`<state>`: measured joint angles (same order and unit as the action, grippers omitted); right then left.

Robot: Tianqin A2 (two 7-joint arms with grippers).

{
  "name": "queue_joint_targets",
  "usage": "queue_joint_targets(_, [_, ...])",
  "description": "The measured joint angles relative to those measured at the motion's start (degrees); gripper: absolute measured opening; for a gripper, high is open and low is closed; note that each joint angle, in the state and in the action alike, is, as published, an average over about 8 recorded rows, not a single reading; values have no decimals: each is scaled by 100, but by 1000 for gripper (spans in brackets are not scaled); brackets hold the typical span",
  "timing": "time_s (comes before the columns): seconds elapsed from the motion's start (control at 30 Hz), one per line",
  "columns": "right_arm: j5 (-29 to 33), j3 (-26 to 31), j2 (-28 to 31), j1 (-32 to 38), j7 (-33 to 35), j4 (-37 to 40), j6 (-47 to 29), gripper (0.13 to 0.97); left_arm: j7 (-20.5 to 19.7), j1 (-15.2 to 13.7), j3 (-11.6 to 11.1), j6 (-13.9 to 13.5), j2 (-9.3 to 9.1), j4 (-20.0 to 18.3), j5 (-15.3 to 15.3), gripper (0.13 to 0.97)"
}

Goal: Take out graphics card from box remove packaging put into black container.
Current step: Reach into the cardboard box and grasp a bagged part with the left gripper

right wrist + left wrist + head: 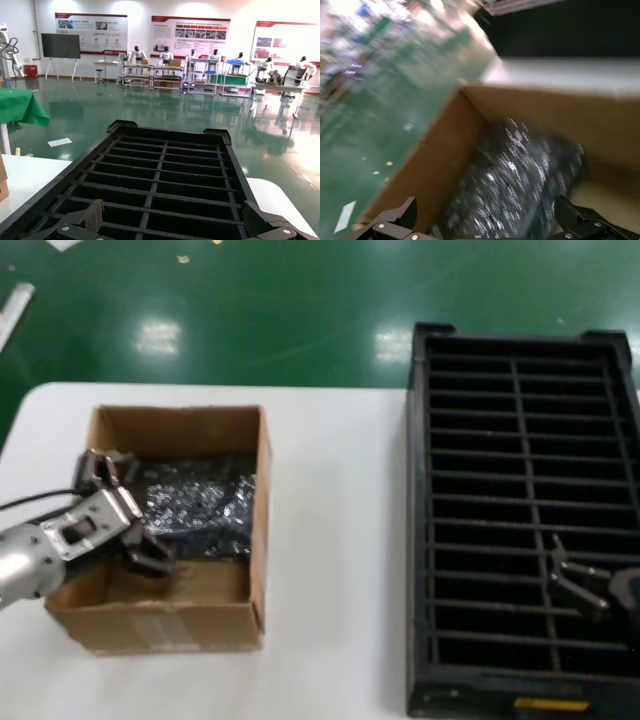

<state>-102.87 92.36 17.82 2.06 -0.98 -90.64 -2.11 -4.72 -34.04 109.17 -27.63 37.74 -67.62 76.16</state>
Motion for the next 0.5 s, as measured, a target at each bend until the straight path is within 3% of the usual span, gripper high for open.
queue_joint_targets(0.1, [0,0,0,0,0,0,0,966,418,-567,312,-240,-148,693,-342,963])
queue_joint_targets(0.2, [0,0,0,0,0,0,0,966,909,-953,536,-244,-349,1258,-560,961])
queue_joint_targets(0.33, [0,0,0,0,0,0,0,966,1566,-1215,682,-12,-619,1779,-644,960])
queue_joint_targets(0.5, [0,0,0,0,0,0,0,966,2350,-1365,688,307,-885,2227,-463,937])
